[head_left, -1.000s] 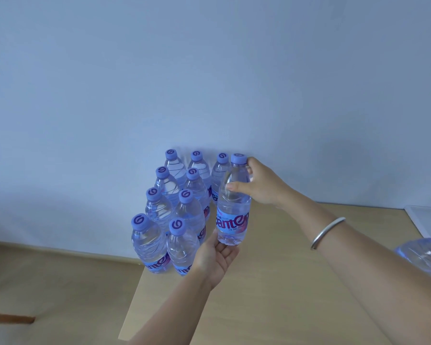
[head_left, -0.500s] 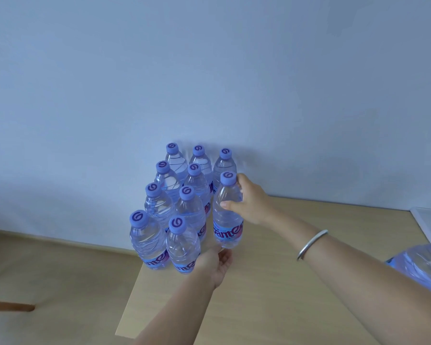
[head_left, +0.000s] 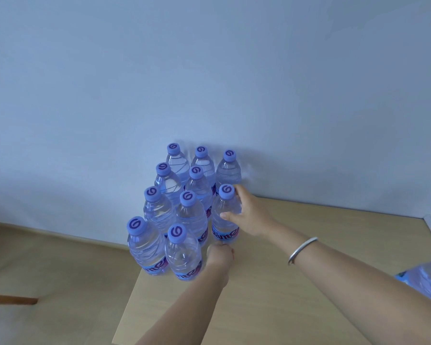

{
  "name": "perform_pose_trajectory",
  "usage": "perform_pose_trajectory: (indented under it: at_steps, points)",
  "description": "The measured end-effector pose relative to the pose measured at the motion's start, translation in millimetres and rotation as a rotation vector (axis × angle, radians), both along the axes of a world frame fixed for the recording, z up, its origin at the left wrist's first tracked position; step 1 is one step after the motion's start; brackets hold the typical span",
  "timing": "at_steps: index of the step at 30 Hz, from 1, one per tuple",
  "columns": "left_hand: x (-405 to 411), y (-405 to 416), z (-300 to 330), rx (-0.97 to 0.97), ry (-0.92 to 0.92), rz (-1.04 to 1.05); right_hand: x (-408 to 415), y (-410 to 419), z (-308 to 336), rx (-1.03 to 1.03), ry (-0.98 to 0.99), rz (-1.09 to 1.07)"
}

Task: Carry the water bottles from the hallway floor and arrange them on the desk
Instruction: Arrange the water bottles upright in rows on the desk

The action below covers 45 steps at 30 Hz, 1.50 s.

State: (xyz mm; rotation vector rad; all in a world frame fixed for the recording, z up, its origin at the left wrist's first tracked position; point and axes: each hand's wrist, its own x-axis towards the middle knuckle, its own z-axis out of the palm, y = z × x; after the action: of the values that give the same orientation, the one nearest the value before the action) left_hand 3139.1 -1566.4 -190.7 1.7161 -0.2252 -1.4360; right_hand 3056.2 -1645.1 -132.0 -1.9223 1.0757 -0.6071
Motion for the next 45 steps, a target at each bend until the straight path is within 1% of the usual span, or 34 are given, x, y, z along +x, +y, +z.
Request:
perform_pose_trajectory:
  at_steps: [3, 6, 9, 13, 17, 21, 27, 31, 36, 38, 41, 43, 45]
  points:
    - [4.4, -11.1, -1.5, -0.012, -0.07, -0.065, 3.1, -10.9, -2.0, -0.01, -0.011, -0.007]
    - [5.4, -16.4, -4.4, -0.001, -0.037, -0.094, 6.8, -22.7, -2.4, -0.002, -0.011, 0.01]
    - [4.7, -21.5, -9.7, -0.026, -0.046, -0.131, 8.0, -33.6, -3.8, -0.013, -0.013, 0.015]
    - [2.2, -30.4, -14.8, -0.057, -0.041, -0.138, 6.8, -44.2, -8.1, -0.046, -0.016, 0.001]
    - [0.2, -36.5, -16.5, -0.061, -0.049, -0.12, 6.9, -49.8, -10.9, -0.071, 0.031, -0.013]
    - [-3.4, -38.1, -15.4, -0.059, -0.025, -0.105, 5.0, -52.9, -9.1, -0.054, 0.066, 0.008]
    - [-1.1, -34.6, -14.3, 0.009, 0.006, -0.137, 3.6, -55.8, -0.4, -0.067, 0.117, 0.061]
    - [-1.8, -33.4, -10.4, 0.003, 0.021, -0.127, 2.7, -51.2, 7.2, -0.057, 0.144, 0.049]
    - [-10.7, -30.2, 7.9, -0.062, 0.115, -0.075, -0.7, -34.1, 23.2, -0.029, 0.171, 0.03]
    - [-19.7, -25.4, 18.3, -0.073, 0.165, -0.119, -8.9, -25.6, 29.0, 0.021, 0.192, 0.029]
    - [-40.2, -18.2, 33.6, -0.071, 0.204, -0.33, -33.3, -13.5, 39.5, 0.078, 0.284, 0.018]
    - [-57.1, -15.8, 38.7, -0.085, 0.154, -0.473, -56.9, -4.6, 48.1, 0.091, 0.307, -0.032]
    - [-75.4, -14.2, 38.8, -0.099, 0.049, -0.589, -86.4, 4.2, 58.0, 0.069, 0.347, -0.1]
